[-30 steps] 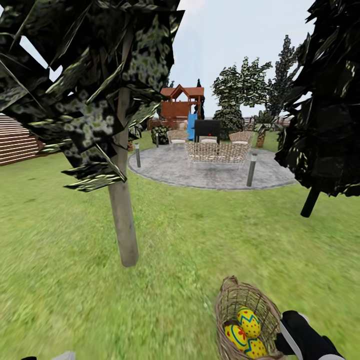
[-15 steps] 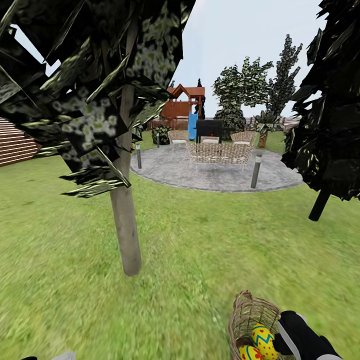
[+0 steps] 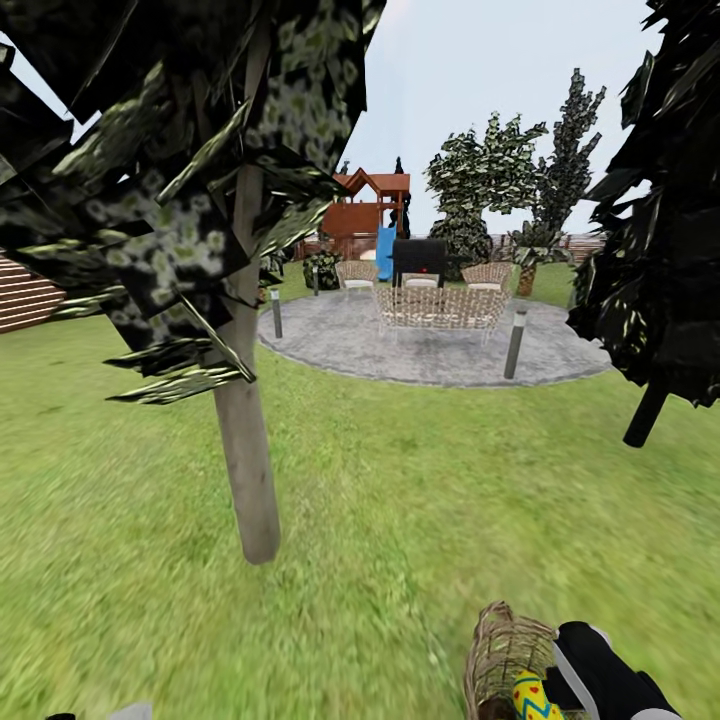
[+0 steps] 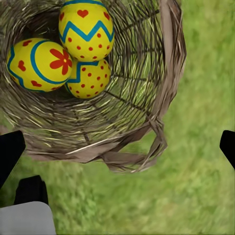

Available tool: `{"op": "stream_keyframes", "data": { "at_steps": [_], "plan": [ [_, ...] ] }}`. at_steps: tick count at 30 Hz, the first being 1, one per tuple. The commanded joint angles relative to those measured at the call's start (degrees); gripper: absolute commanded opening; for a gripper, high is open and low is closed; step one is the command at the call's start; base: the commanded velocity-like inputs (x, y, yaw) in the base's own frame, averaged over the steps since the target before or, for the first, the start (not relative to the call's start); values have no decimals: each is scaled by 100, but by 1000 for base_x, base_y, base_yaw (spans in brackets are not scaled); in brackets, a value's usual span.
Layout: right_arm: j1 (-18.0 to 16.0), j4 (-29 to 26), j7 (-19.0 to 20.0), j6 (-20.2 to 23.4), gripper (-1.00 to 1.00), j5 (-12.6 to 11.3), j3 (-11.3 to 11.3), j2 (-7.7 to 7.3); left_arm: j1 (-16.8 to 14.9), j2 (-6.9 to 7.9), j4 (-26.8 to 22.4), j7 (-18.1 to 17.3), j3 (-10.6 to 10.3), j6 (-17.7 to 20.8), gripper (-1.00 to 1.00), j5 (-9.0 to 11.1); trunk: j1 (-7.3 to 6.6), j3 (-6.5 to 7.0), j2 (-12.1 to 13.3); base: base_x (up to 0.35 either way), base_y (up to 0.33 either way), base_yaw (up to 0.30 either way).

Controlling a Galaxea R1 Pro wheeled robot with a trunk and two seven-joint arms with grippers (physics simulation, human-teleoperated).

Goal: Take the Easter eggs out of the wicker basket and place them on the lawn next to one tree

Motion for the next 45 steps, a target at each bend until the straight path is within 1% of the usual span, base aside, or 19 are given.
{"op": "stream_keyframes", "data": {
  "at_steps": [1, 9, 14, 25, 45],
  "plan": [
    [-2, -8, -13, 32, 100, -2, 18, -1, -3, -3, -6, -14, 19, 30, 100, -8, 3, -7, -3, 273, 0, 0],
    [-2, -8, -13, 34, 100, -2, 18, -8, -3, -16, -6, -7, 15, 30, 100, -12, 3, -7, -3, 69, 0, 0],
    [-2, -8, -13, 35, 100, -5, 17, -8, -3, -21, -6, -7, 18, 30, 100, -12, 3, -7, -3, 210, 0, 0],
    [-2, -8, -13, 43, 100, -8, 18, -6, -3, -30, -6, -7, 12, 30, 100, -7, 3, -7, -3, 13, 0, 0],
    [-2, -8, -13, 43, 100, -27, 18, 1, -3, -31, 3, -14, 11, 30, 100, 5, 442, -366, -805, 0, 0, 0]
  ]
}}
